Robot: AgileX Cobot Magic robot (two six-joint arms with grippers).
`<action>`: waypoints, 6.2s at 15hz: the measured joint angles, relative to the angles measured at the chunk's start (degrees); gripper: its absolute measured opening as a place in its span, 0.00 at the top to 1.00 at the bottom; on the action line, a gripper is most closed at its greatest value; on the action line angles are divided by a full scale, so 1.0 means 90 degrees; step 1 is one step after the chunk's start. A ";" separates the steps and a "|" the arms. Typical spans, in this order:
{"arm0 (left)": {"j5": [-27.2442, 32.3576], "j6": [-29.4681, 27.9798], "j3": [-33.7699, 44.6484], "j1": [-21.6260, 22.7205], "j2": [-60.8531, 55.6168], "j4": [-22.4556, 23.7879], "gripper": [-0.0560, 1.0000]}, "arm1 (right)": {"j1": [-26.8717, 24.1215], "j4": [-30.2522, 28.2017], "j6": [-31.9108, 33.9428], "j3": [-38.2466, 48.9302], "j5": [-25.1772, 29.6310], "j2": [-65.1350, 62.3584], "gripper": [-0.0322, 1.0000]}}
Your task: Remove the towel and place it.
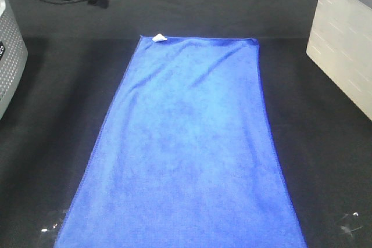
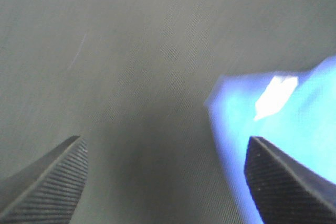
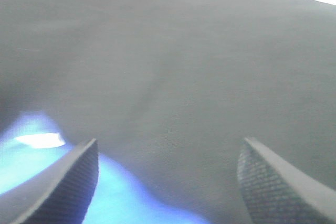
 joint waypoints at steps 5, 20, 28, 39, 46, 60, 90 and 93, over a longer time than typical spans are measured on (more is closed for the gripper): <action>0.2368 -0.0471 -0.0337 0.0083 -0.0427 0.0656 0.22 | -0.0032 -0.0974 0.1649 -0.0006 0.1738 -0.0280 0.28; 0.3489 -0.1477 0.0688 0.0980 -0.2642 0.1579 0.22 | -0.0032 -0.4660 0.4584 -0.0700 0.4488 -0.1547 0.29; 0.3508 -0.1490 0.3769 0.0980 -0.5316 0.1789 0.22 | -0.0032 -0.4495 0.4781 0.2349 0.4475 -0.3928 0.29; 0.3527 -0.1522 0.7538 0.0980 -0.9135 0.1038 0.22 | -0.0032 -0.4495 0.4571 0.6423 0.4482 -0.7518 0.29; 0.3546 -0.1522 0.9377 0.0980 -1.1841 0.0968 0.22 | -0.0032 -0.4469 0.4571 0.7589 0.4488 -0.9059 0.29; 0.3189 -0.1522 1.0702 0.0980 -1.4871 0.0968 0.22 | -0.0032 -0.4469 0.4571 0.9734 0.4437 -1.1650 0.29; 0.2355 -0.1477 1.1052 0.0980 -1.5451 0.1343 0.22 | -0.0032 -0.4297 0.4565 1.0612 0.3826 -1.4719 0.29; 0.2355 -0.1477 1.1052 0.0980 -1.5451 0.1343 0.22 | -0.0032 -0.4297 0.4565 1.0612 0.3826 -1.4719 0.29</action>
